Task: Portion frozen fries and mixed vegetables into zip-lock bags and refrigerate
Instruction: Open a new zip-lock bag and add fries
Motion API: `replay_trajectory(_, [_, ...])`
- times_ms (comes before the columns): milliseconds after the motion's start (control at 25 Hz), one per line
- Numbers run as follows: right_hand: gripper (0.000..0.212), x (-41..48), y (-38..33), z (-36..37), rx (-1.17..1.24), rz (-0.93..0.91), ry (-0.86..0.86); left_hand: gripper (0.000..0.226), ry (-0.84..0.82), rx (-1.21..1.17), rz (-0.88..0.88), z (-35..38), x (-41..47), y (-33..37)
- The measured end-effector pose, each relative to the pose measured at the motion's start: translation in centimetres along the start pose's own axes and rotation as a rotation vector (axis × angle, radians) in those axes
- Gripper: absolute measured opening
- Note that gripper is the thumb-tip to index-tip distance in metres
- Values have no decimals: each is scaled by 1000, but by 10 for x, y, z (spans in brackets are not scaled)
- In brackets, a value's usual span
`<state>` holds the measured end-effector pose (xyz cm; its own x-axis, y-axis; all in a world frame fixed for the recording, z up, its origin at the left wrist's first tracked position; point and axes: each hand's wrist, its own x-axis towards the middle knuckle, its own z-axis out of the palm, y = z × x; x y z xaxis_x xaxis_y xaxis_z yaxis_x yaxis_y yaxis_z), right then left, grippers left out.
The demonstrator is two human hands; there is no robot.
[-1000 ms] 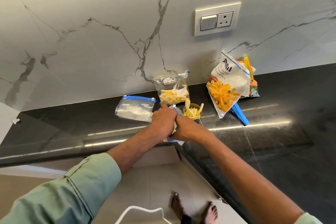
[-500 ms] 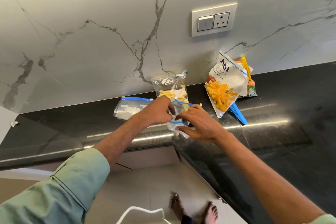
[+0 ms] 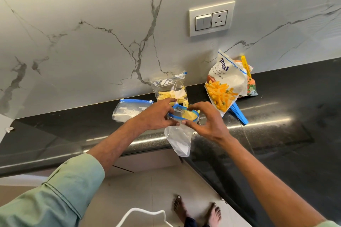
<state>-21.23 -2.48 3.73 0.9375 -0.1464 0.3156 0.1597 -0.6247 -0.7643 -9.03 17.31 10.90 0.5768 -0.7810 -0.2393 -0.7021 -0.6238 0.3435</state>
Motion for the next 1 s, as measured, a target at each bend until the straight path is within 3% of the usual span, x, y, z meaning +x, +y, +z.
replay_trajectory(120, [51, -13, 6, 10, -21, 398, 322, 42, -29, 35, 10, 0, 2, 2])
replay_trajectory(200, [66, -24, 19, 18, -87, 756, 152, 37, -64, 65, 18, -3, 3, 7])
replay_trajectory(280, [64, -33, 32, 29, -39, 936, -82, 35, -94, 96, 30, -5, 6, 13])
replay_trajectory(400, [39, -31, 37, 43, 253, 961, -140, 34, -111, 157, 64, -4, 10, 21])
replay_trajectory(480, [36, -26, 33, 47, 403, 952, -84, 32, -118, 198, 72, -1, 14, 23])
replay_trajectory(760, [30, -12, 16, 4, 502, 820, 201, 37, -151, 296, 53, 4, 27, 13])
replay_trajectory(1000, [32, 1, -8, -38, 599, 681, 173, 38, -138, 312, 15, -2, 47, 6])
